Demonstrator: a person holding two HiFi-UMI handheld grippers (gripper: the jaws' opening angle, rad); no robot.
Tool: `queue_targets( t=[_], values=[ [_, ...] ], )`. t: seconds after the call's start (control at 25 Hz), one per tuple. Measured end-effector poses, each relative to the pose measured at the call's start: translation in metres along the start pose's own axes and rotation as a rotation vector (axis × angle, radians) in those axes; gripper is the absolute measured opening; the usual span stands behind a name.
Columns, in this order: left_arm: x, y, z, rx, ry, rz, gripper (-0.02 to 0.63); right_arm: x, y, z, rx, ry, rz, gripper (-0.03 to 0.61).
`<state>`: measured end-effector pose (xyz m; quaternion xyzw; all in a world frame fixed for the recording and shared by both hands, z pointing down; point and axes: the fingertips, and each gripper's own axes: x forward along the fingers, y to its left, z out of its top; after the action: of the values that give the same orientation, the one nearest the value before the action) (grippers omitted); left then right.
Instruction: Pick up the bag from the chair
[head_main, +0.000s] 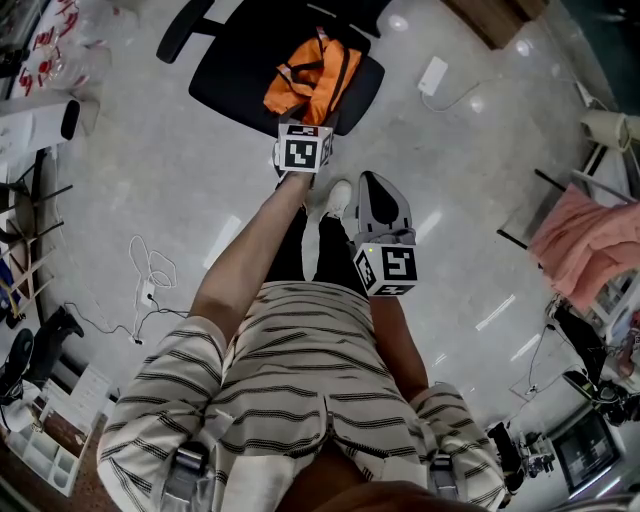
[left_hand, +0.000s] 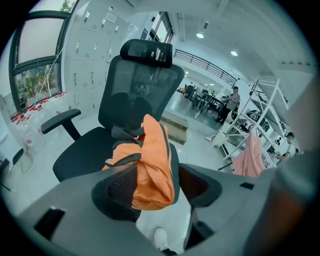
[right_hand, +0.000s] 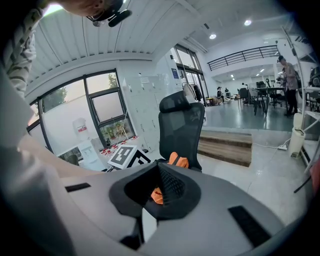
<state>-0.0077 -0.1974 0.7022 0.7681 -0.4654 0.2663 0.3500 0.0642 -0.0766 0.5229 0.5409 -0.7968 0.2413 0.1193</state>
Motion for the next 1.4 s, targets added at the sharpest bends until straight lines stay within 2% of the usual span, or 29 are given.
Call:
queue_targets(
  t=[0.32, 0.64, 1.12, 1.4],
  values=[
    [0.013, 0.001, -0.009, 0.011, 0.067, 0.012, 0.253, 0.003, -0.001, -0.001, -0.005, 0.015, -0.004, 0.018],
    [0.02, 0.001, -0.015, -0.006, 0.097, 0.004, 0.207, 0.005, -0.006, -0.001, 0.002, 0.018, -0.014, 0.018],
    [0.017, 0.006, -0.02, 0.003, 0.1, 0.012, 0.054, 0.007, -0.009, 0.002, 0.001, 0.01, -0.019, 0.018],
    [0.011, 0.007, -0.019, 0.003, 0.087, 0.013, 0.037, 0.004, -0.01, 0.002, 0.002, 0.01, -0.024, 0.018]
  ],
)
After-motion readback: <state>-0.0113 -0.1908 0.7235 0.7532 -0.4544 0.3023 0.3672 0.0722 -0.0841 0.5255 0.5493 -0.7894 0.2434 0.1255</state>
